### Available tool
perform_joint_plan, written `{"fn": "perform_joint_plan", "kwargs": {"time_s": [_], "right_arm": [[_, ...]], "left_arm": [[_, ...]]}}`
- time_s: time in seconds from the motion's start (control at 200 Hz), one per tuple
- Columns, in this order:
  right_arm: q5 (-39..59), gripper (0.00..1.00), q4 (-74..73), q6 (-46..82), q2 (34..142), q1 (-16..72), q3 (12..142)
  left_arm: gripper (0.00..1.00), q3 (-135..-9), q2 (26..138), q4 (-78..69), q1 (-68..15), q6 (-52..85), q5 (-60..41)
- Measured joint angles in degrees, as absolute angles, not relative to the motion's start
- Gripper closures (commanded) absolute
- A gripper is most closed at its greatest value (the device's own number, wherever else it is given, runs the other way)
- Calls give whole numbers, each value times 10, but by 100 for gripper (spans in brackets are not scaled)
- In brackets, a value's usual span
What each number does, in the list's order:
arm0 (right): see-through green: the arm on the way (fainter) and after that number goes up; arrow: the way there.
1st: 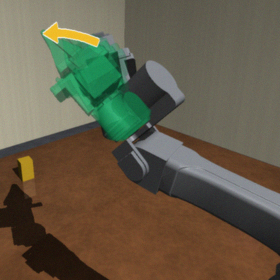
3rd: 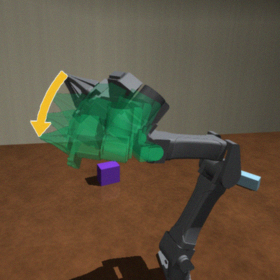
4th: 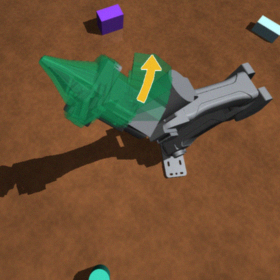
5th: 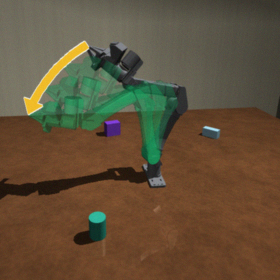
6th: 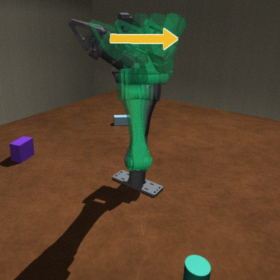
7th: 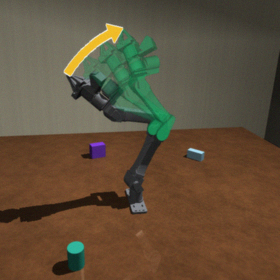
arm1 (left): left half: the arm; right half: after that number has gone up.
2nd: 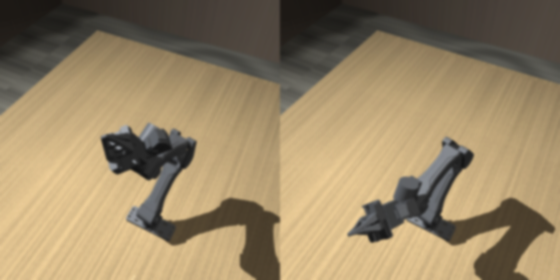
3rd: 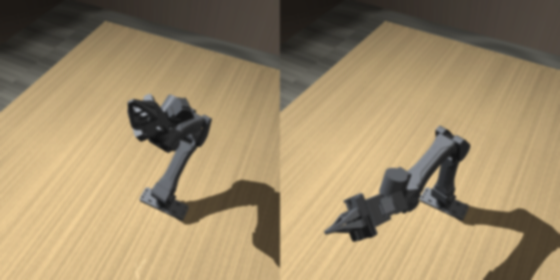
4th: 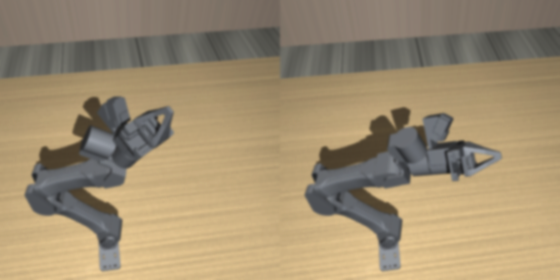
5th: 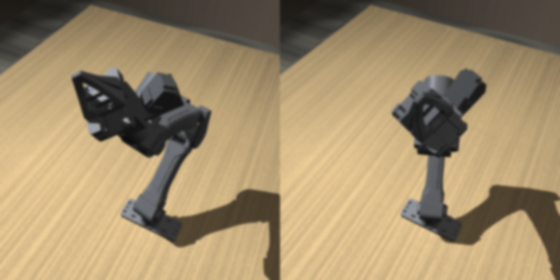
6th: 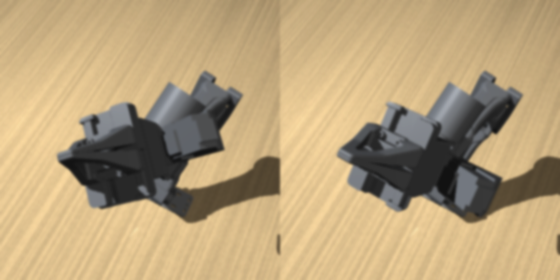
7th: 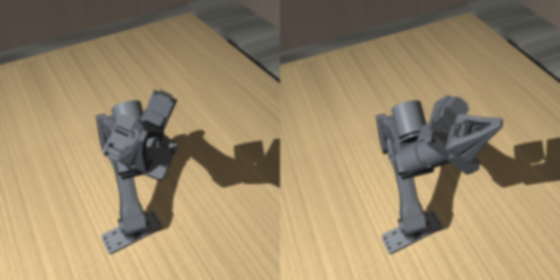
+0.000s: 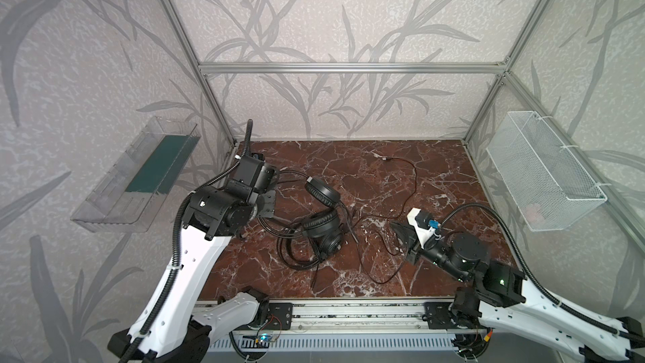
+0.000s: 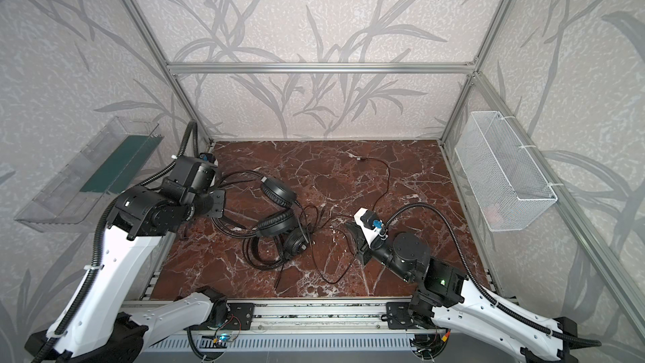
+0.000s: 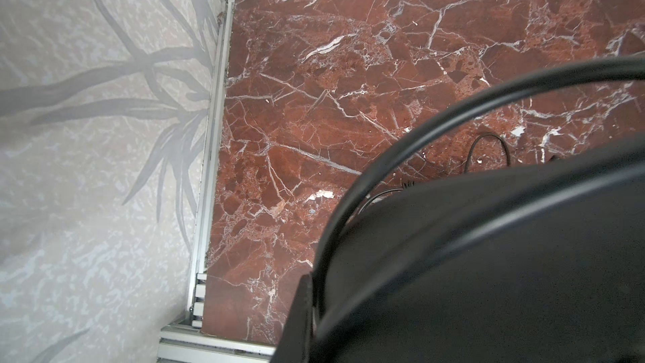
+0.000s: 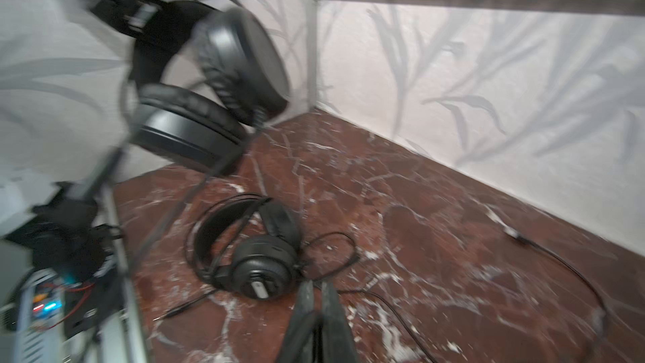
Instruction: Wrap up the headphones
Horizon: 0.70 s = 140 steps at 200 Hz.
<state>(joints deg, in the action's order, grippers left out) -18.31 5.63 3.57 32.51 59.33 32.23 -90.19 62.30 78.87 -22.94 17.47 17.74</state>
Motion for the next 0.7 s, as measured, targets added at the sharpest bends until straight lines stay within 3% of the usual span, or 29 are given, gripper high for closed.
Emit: {"fn": "perform_joint_plan", "kwargs": {"time_s": [0.18, 0.4, 0.47, 0.58, 0.7], "right_arm": [[-297, 100, 67, 98, 403, 529, 321], [-313, 100, 133, 194, 523, 467, 336], [-301, 90, 150, 215, 540, 455, 343], [-262, 65, 164, 244, 549, 434, 349], [-219, 55, 180, 268, 552, 427, 349]], "left_arm": [[100, -929, 612, 788, -210, 192, 129], [100, -933, 612, 788, -205, 225, 87], [100, -933, 611, 789, -204, 234, 81], [100, -931, 611, 789, -201, 251, 73], [100, -931, 611, 794, -197, 268, 74]]}}
